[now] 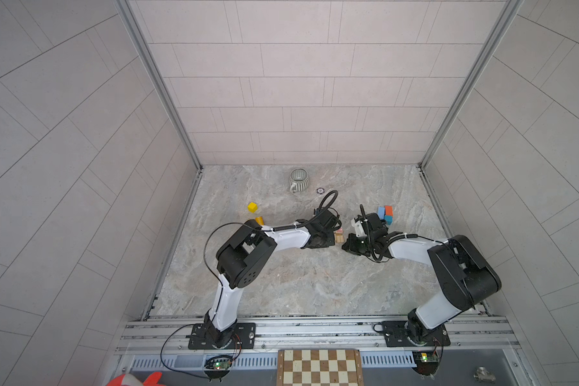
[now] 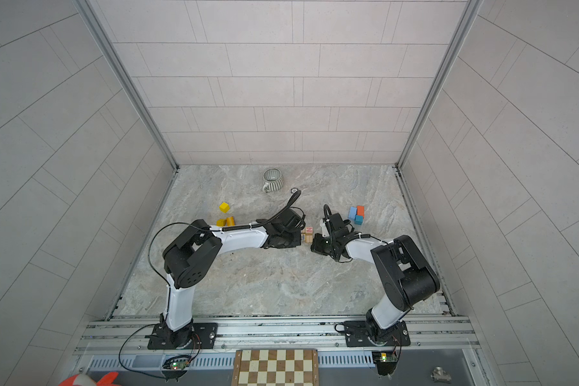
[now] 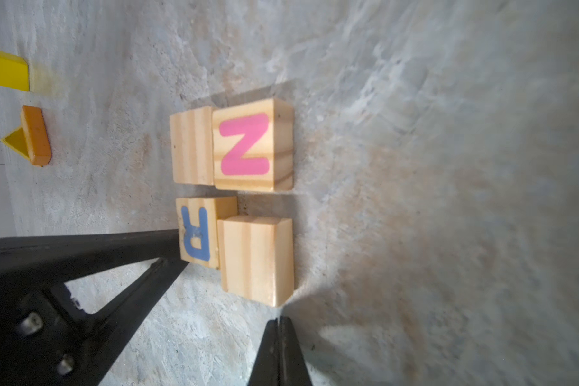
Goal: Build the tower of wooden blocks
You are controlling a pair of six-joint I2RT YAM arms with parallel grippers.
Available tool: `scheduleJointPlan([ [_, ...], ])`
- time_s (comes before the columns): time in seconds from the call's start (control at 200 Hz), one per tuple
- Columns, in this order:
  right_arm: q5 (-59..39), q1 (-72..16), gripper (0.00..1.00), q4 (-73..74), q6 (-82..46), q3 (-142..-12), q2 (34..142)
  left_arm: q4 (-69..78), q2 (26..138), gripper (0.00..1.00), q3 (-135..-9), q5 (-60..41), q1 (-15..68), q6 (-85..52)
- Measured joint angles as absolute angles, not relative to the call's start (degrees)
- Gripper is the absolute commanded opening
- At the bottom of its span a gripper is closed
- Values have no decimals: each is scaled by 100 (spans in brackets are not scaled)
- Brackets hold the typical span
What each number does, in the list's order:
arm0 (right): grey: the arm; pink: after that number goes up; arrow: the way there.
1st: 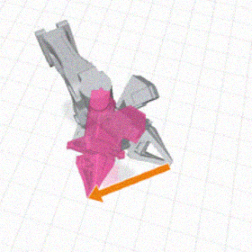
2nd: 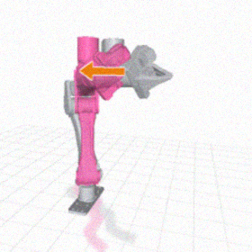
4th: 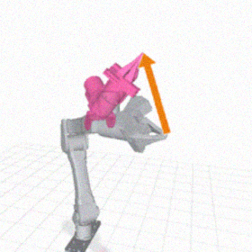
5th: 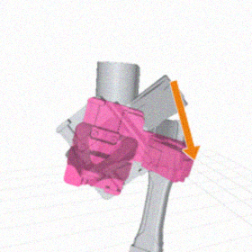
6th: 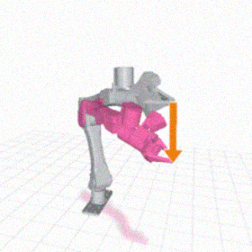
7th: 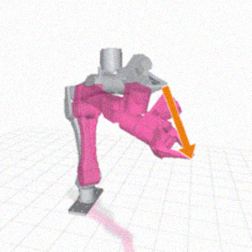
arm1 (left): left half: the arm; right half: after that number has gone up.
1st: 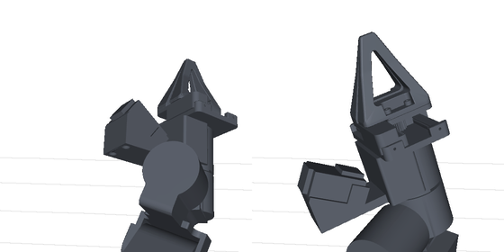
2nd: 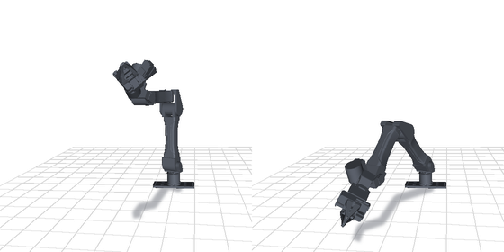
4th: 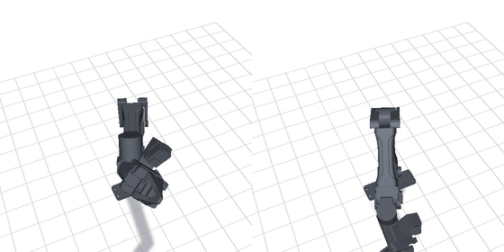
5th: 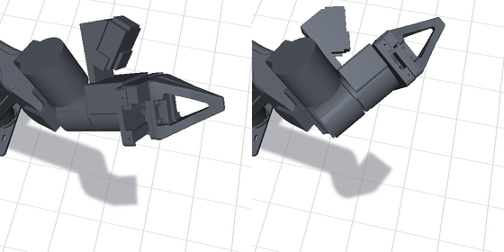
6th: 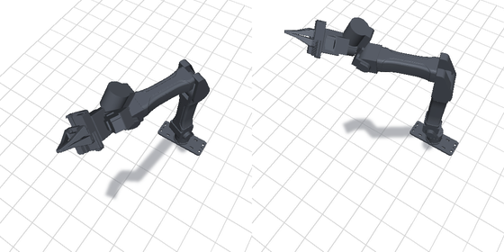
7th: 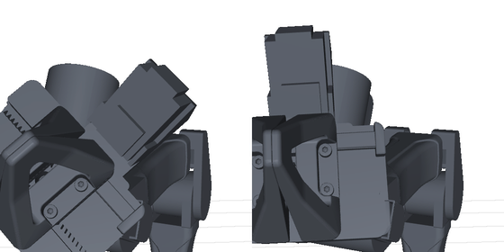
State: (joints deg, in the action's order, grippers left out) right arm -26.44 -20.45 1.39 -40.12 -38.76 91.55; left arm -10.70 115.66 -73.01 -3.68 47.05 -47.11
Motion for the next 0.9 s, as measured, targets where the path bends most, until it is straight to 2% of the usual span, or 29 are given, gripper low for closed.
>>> scheduleJointPlan([
  [0.901,-2637,-2139,0,346,-4095,-4130,9472,-1007,11559,0,-7264,-423,4654,-4713],
])
